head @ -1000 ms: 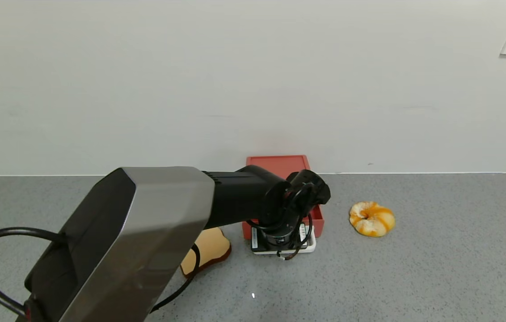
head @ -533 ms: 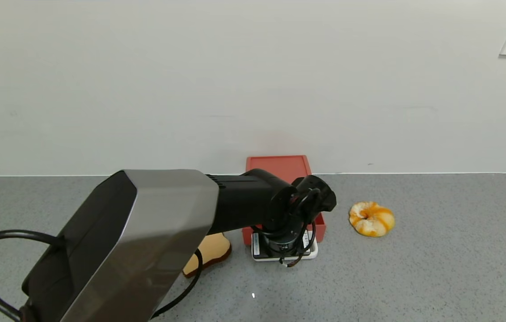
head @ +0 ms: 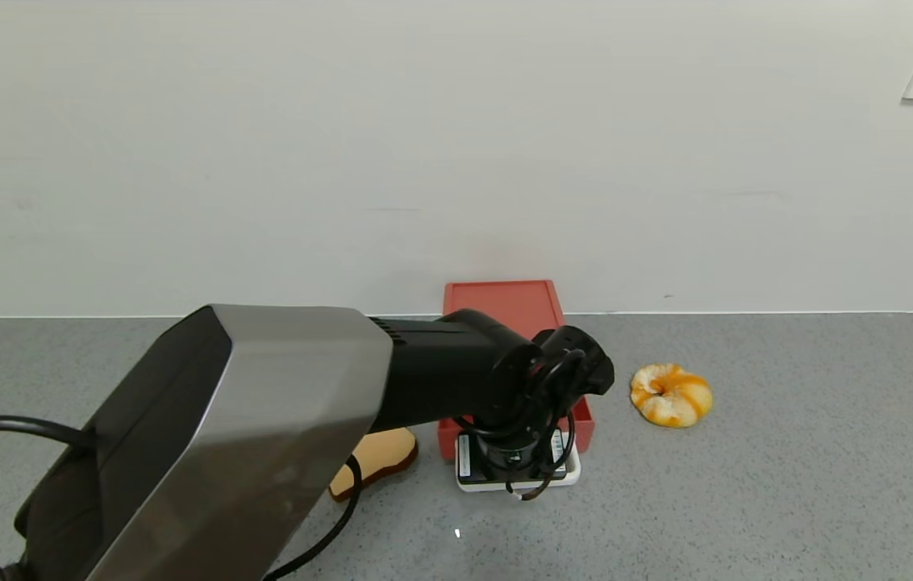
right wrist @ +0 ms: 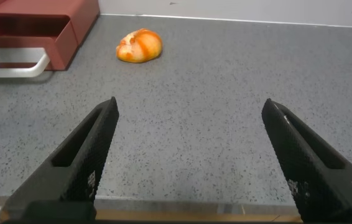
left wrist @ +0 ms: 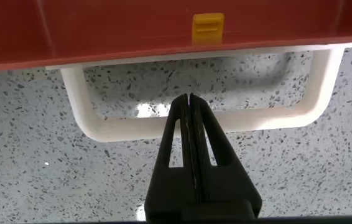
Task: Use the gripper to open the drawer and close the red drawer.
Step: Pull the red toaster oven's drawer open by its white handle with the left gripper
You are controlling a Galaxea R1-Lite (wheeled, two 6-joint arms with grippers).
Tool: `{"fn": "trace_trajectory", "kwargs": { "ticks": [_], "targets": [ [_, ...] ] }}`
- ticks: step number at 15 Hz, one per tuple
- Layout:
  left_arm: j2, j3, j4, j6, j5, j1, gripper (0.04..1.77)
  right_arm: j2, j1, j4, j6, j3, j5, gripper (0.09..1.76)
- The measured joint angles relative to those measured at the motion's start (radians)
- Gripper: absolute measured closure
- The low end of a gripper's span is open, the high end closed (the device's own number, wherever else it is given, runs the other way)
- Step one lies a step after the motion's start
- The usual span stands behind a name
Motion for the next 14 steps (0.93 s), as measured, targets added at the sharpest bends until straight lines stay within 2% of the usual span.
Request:
{"fn": "trace_trajectory", "kwargs": {
  "ticks": [14],
  "targets": [
    [-0.018,0.004,0.058,-0.013,-0.041,-0.005,1.7,0.0,0.0,0.0,0.0,0.0,0.0,0.15]
  ]
}}
